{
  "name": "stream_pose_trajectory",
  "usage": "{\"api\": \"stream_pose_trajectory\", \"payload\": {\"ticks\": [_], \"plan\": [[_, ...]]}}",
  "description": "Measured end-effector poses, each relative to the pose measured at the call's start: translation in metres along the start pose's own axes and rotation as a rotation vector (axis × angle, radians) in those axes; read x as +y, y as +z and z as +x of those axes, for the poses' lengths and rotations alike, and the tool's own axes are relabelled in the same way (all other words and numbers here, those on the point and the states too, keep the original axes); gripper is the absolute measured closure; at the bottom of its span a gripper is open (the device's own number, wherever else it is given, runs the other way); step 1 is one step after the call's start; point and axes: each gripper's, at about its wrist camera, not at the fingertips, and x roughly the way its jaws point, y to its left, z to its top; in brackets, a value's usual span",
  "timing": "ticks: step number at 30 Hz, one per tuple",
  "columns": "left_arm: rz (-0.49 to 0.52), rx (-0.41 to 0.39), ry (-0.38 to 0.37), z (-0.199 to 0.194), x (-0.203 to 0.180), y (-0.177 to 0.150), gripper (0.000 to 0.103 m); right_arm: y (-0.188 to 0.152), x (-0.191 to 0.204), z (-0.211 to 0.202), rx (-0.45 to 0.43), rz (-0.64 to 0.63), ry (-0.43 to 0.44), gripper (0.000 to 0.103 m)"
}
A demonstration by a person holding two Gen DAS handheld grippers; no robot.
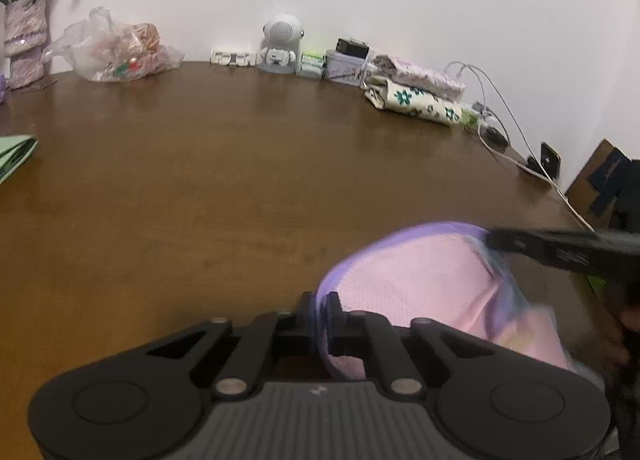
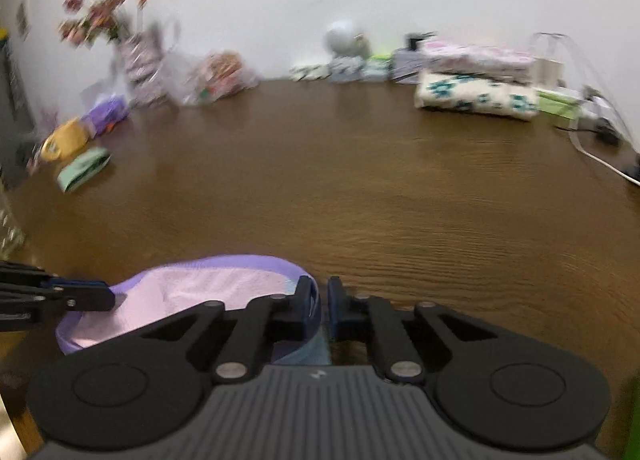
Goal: Fold clothes
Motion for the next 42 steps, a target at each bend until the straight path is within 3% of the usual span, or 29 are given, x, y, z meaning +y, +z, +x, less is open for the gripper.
{"api": "stream_pose_trajectory", "payload": {"ticks": [8,11,13,14,15,16,17,21,22,25,26,27,29,30,35,42], "plan": [[0.035,-0.107,0.006,0.005,-0.022,0.029,0.101,-0.002,-0.033,-0.041,-0.079,0.068,-0.075,0.101],[0.02,-0.088,0.044,0.009,-0.023,0.031,0.096,-0.003,-0.037,-0.04,-0.061,0.067,-0.052,0.1],[0.002,-0.054,0.068,0.009,-0.019,0.032,0.09,-0.003,-0.035,-0.036,-0.042,0.062,-0.023,0.094],[0.004,-0.056,0.075,0.005,-0.018,0.031,0.084,-0.001,-0.033,-0.032,-0.035,0.06,-0.009,0.084],[0.006,-0.057,0.083,0.001,-0.016,0.029,0.076,0.001,-0.031,-0.029,-0.032,0.058,0.004,0.066],[0.008,-0.055,0.093,-0.003,-0.015,0.027,0.071,0.003,-0.027,-0.025,-0.033,0.053,0.018,0.062],[0.011,-0.05,0.1,-0.005,-0.014,0.025,0.063,0.005,-0.023,-0.02,-0.03,0.046,0.028,0.062],[0.017,-0.01,0.109,-0.002,-0.008,0.019,0.063,0.011,-0.011,0.004,0.007,0.034,0.024,0.064],[0.012,-0.003,0.109,0.0,-0.007,0.019,0.063,0.011,-0.009,0.01,0.021,0.034,0.016,0.065],[0.003,0.011,0.088,0.007,-0.006,0.019,0.065,0.009,-0.007,0.021,0.053,0.035,0.022,0.09],[0.004,0.021,0.078,0.01,-0.007,0.02,0.07,0.008,-0.005,0.022,0.058,0.03,0.028,0.096],[0.016,0.019,0.074,0.013,-0.009,0.019,0.084,0.007,-0.004,0.022,0.057,0.022,0.024,0.098],[0.029,0.013,0.069,0.018,-0.012,0.02,0.099,0.004,-0.003,0.021,0.047,0.015,0.006,0.1],[0.03,0.009,0.067,0.021,-0.014,0.021,0.1,0.003,-0.005,0.019,0.04,0.019,-0.003,0.101],[0.033,-0.035,0.018,0.019,-0.021,0.03,0.102,0.001,-0.017,0.0,-0.013,0.053,-0.041,0.101],[0.094,-0.173,-0.04,-0.029,-0.046,0.034,0.102,-0.001,-0.029,-0.05,-0.117,0.062,0.043,0.101]]}}
